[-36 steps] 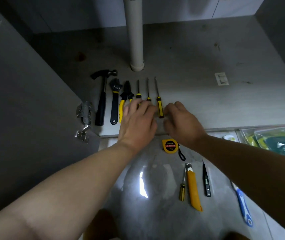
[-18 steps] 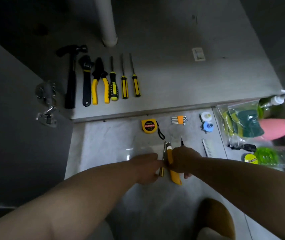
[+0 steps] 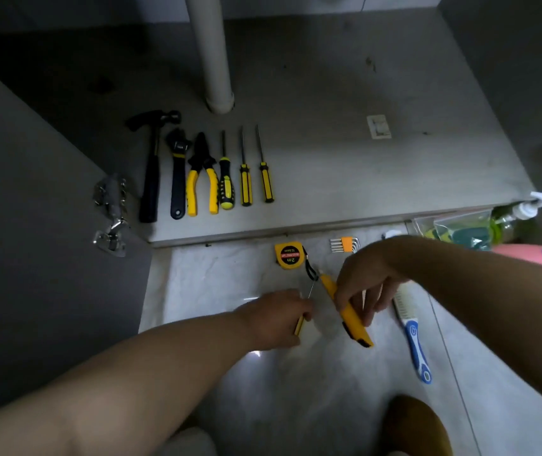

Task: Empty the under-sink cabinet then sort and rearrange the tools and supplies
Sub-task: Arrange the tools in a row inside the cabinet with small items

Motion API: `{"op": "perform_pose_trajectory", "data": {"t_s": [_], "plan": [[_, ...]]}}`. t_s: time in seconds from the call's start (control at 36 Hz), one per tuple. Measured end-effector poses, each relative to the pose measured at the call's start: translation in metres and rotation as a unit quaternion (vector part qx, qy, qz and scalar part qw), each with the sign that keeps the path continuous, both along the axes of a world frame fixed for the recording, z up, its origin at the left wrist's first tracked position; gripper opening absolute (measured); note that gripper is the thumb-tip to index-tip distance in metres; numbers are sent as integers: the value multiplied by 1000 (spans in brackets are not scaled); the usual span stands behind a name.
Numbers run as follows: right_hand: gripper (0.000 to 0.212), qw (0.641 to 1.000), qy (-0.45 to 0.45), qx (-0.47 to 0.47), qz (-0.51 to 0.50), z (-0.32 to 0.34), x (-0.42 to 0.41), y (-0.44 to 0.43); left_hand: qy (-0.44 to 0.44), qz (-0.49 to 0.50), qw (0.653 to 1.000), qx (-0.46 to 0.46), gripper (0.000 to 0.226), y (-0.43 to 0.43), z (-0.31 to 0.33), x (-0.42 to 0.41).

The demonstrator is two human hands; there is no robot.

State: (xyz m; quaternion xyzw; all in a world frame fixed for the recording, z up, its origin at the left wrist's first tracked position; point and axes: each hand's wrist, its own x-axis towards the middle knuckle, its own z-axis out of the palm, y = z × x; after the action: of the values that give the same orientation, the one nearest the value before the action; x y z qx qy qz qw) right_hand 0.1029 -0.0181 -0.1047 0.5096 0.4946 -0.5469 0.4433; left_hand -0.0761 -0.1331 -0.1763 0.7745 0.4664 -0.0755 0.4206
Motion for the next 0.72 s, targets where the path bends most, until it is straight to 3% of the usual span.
{"op": "perform_pose_trajectory", "data": {"t_s": [0.08, 0.14, 0.19, 0.28, 0.36, 0.42, 0.5, 0.72], "plan": [[33, 994, 100, -20, -45, 39, 3, 20, -25, 16, 998, 51, 41, 12, 24, -4], [23, 981, 165, 16, -100, 54, 2, 28, -34, 31, 995, 90, 45, 22, 38, -6], [16, 952, 220, 96, -190, 61, -1, 35, -51, 71, 988, 127, 48, 34, 52, -8], [21, 882, 263, 250, -301, 63, -10, 44, -69, 151, 966, 200, 45, 57, 64, -13], [37, 825, 229, 404, -323, 55, -17, 54, -44, 201, 938, 279, 42, 82, 68, -19], [41, 805, 190, 462, -320, 45, -20, 60, 1, 215, 919, 329, 43, 99, 68, -22], [37, 799, 146, 502, -296, 30, -23, 64, 49, 227, 901, 367, 45, 120, 67, -25], [32, 794, 90, 562, -214, -2, -39, 69, 124, 200, 902, 363, 42, 144, 52, -31]]}}
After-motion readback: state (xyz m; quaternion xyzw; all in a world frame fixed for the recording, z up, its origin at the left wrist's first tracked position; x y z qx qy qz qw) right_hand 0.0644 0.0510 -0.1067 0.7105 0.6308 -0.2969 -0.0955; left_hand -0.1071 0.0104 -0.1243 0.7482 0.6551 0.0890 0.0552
